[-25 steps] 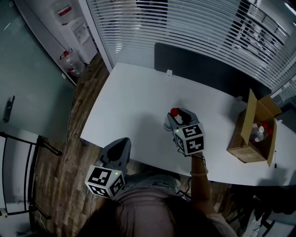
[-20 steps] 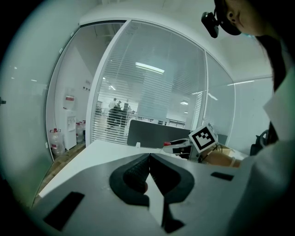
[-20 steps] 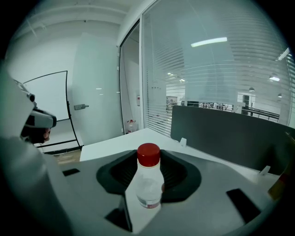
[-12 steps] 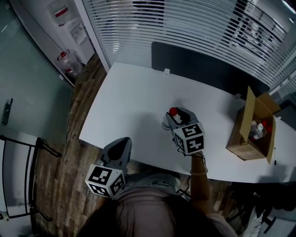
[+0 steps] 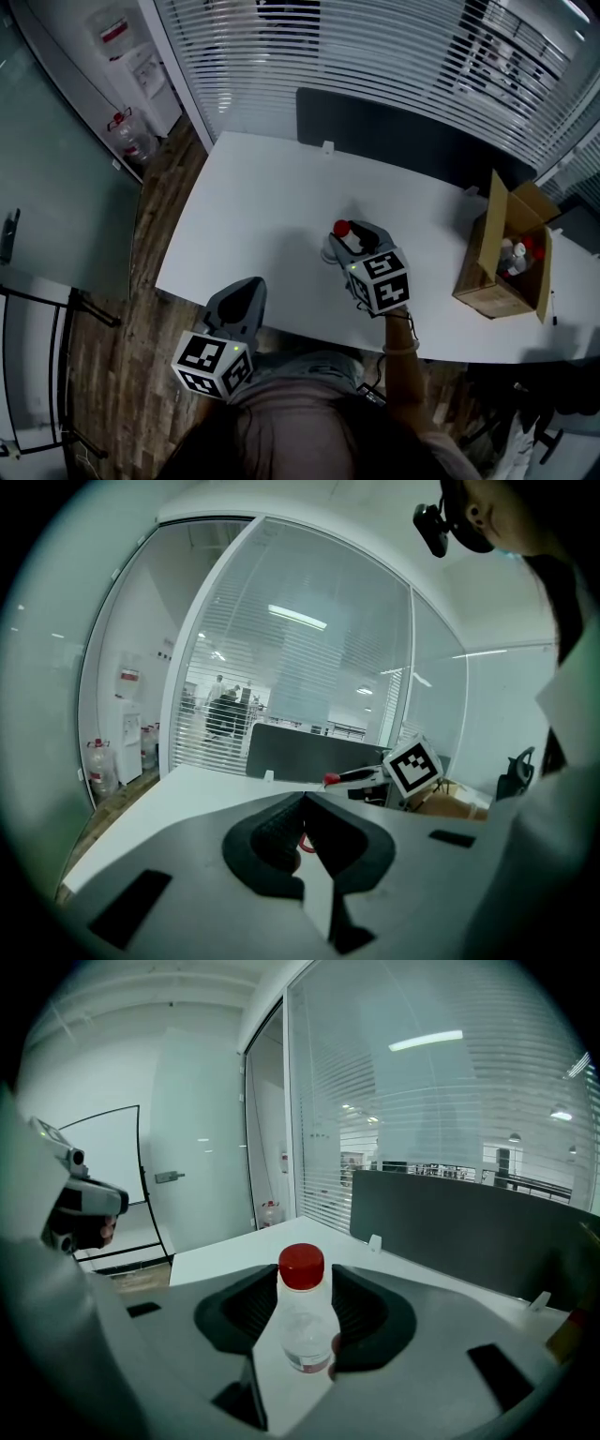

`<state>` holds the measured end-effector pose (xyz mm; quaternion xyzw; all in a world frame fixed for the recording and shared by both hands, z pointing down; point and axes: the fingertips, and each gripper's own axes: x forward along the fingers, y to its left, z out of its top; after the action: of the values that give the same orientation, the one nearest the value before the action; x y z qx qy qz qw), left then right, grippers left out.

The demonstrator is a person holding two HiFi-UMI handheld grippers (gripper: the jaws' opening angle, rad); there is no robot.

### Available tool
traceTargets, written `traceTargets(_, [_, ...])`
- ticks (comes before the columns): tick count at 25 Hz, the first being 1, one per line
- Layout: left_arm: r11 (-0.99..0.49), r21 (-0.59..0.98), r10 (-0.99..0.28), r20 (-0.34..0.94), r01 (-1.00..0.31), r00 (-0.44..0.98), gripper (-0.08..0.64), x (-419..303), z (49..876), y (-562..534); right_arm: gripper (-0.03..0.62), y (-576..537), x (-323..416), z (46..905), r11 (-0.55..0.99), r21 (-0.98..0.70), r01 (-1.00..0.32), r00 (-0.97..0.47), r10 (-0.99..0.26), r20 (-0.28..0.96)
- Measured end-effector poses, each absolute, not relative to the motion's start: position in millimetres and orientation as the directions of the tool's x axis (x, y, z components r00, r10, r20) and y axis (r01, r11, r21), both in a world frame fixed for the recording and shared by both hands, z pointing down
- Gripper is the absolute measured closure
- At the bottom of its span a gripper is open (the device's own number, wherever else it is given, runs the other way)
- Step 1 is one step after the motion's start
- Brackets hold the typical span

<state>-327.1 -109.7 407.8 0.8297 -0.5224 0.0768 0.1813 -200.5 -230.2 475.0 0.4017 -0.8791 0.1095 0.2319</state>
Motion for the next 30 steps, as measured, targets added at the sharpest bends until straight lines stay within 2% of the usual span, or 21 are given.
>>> traceTargets(13, [-0.472, 0.227, -0.800, 0.297, -0.852, 0.522, 0.552, -307.1, 400.5, -114.5, 0.427, -202.4, -168.0, 455.0, 0.582, 0.026, -0.813, -0.508, -0.730, 0.458])
traceTargets(19, [-0.525, 0.229, -0.767, 0.290, -0.820, 0.572, 0.552, -291.8, 398.1, -116.3, 0.530, -187.3, -141.7, 436.0, 0.490, 0.074, -0.869, -0.421, -0.809, 0.410])
traceTargets(30, [-0.625, 0.227, -0.693, 0.280, -0.747, 0.665, 0.552, -258.0, 391.1, -114.3, 0.549, -150.9, -104.5, 412.8, 0.355, 0.087, -0.931, -0.306, -0.887, 0.346])
